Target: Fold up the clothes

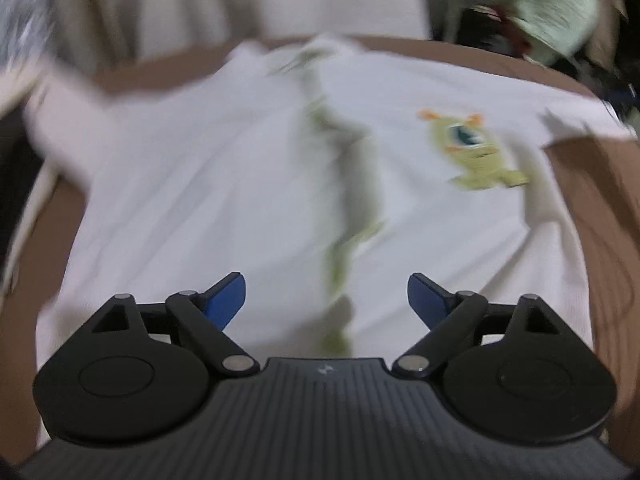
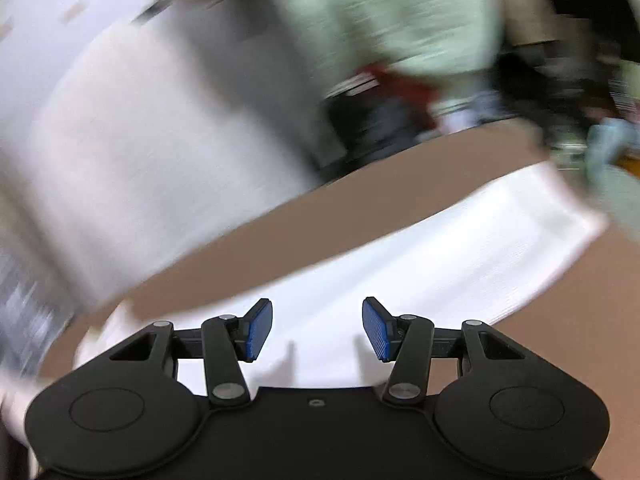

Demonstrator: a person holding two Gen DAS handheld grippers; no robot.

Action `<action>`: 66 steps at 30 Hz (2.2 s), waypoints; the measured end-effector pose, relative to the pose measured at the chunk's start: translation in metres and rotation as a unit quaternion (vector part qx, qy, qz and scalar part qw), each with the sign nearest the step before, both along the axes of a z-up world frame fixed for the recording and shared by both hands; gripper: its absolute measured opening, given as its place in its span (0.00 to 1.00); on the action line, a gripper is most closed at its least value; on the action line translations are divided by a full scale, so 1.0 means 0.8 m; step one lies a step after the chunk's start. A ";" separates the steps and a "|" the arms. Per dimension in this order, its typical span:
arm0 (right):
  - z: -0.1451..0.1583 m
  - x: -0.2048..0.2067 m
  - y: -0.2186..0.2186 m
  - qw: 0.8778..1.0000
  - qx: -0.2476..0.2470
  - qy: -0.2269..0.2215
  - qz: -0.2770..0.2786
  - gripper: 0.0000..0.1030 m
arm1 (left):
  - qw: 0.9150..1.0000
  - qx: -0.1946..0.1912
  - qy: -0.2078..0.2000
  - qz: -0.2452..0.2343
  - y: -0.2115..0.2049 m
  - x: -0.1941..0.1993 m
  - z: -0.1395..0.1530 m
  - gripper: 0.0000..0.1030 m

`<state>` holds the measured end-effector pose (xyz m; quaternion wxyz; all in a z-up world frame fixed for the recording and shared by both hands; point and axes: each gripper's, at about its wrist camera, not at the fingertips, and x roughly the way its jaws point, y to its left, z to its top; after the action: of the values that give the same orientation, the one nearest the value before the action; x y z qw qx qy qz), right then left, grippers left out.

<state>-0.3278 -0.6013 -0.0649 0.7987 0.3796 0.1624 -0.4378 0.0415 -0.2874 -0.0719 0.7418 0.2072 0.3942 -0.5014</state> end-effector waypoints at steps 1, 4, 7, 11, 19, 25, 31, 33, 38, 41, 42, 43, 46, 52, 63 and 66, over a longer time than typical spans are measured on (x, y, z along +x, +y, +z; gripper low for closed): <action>0.001 0.026 0.012 0.999 0.001 0.004 0.038 0.54 | 1.000 -0.003 0.015 0.009 0.016 0.010 -0.003 0.74; 0.012 0.112 0.041 0.989 0.005 0.024 0.146 0.54 | 0.999 -0.025 0.026 0.016 0.049 0.015 -0.011 0.71; 0.013 0.183 0.085 0.971 0.006 0.048 0.234 0.54 | 0.997 -0.066 0.025 0.013 0.067 0.007 -0.017 0.71; 0.006 0.239 0.142 0.948 -0.009 0.089 0.307 0.54 | 0.995 -0.096 -0.002 -0.008 0.033 -0.003 -0.015 0.71; -0.009 0.202 0.154 0.969 0.010 0.066 0.237 0.55 | 0.993 -0.069 0.078 -0.062 -0.100 0.005 -0.039 0.67; -0.049 0.159 0.145 0.977 0.051 0.040 0.204 0.55 | 0.988 -0.035 -0.075 -0.127 -0.130 -0.018 -0.040 0.03; -0.088 0.119 0.138 0.980 0.092 0.011 0.174 0.55 | 0.994 -0.096 -0.054 -0.013 -0.088 0.053 -0.002 0.04; -0.096 0.112 0.143 0.979 0.103 -0.004 0.176 0.55 | 0.997 -0.058 -0.044 0.012 -0.098 0.072 -0.037 0.05; -0.104 0.113 0.167 0.972 0.119 -0.011 0.204 0.55 | 0.997 -0.050 0.006 0.053 -0.092 0.084 -0.069 0.28; -0.101 0.112 0.186 0.967 0.121 -0.012 0.226 0.56 | 0.998 -0.052 0.012 0.039 -0.075 0.079 -0.045 0.44; -0.102 0.110 0.191 0.965 0.126 -0.020 0.228 0.56 | 0.998 -0.052 0.011 0.030 -0.068 0.076 -0.036 0.44; -0.103 0.109 0.195 0.964 0.131 -0.027 0.231 0.56 | 0.999 -0.047 0.010 0.012 -0.060 0.068 -0.028 0.46; -0.108 0.107 0.209 0.958 0.151 -0.056 0.238 0.56 | 0.999 -0.030 -0.002 -0.043 -0.026 0.040 -0.012 0.57; -0.130 0.126 0.251 0.918 0.223 -0.084 0.318 0.56 | 0.998 -0.004 0.026 -0.057 0.063 0.006 -0.023 0.63; -0.009 0.172 0.242 0.915 0.124 -0.088 0.373 0.06 | 0.973 -0.114 0.091 -0.179 0.081 -0.052 -0.015 0.64; 0.001 0.203 0.212 0.920 0.168 -0.068 0.346 0.06 | 0.958 -0.130 0.134 -0.219 0.052 -0.076 -0.009 0.72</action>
<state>-0.1651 -0.4317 -0.0642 0.8339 0.4572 0.3004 -0.0734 -0.0196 -0.2460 -0.0794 0.5752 0.1216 0.3665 -0.7211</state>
